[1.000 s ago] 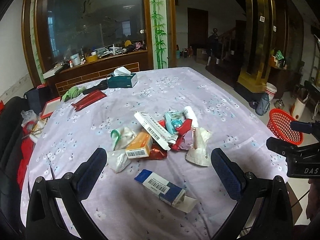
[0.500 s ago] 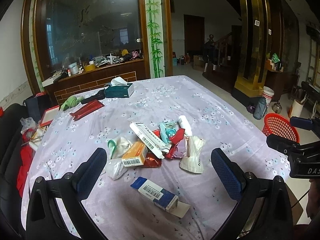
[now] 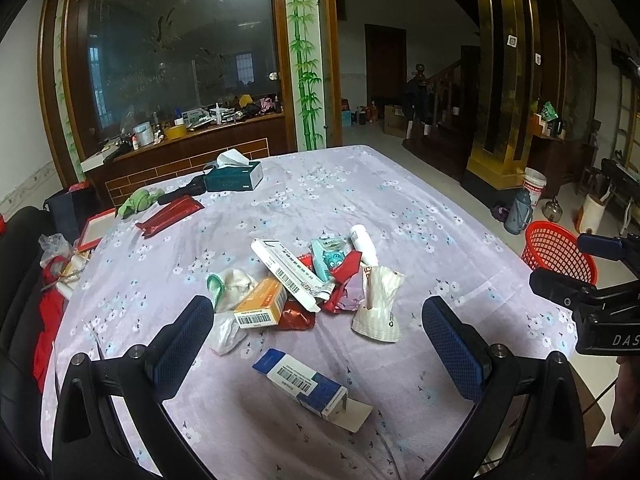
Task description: Collect trash
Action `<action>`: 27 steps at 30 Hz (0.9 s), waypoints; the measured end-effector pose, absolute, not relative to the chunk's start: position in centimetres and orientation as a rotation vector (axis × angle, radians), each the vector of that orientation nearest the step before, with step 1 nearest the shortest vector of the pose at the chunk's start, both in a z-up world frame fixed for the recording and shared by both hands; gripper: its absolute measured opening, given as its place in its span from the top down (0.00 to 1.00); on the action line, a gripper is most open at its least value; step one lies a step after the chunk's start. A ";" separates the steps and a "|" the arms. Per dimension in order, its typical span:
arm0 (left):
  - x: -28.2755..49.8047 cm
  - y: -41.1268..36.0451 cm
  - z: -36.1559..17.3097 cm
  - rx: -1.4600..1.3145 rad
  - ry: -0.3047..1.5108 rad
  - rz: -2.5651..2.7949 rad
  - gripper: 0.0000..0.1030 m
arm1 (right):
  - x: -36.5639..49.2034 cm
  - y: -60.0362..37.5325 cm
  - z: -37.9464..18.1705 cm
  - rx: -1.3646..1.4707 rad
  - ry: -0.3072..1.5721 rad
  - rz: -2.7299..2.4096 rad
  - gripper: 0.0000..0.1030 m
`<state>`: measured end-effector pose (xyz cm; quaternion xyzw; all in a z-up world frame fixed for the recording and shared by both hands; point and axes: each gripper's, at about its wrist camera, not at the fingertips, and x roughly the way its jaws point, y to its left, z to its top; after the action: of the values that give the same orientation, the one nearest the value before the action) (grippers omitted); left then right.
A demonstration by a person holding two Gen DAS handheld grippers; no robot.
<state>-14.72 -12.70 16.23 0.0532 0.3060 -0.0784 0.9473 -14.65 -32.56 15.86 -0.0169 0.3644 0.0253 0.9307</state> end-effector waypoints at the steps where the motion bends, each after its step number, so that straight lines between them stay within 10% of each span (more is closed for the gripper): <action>1: -14.8 -12.7 16.2 0.107 0.624 -0.158 0.00 | -14.6 -32.6 15.8 -0.033 0.748 0.053 0.02; 27: -11.8 -3.4 10.0 -0.245 0.946 0.042 0.01 | -11.5 -32.1 13.1 0.034 0.892 0.187 0.09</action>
<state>-11.83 -3.36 10.04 -0.1178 0.4543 0.0203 0.8828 -11.46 -32.15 13.06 0.0165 0.4306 0.0904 0.8979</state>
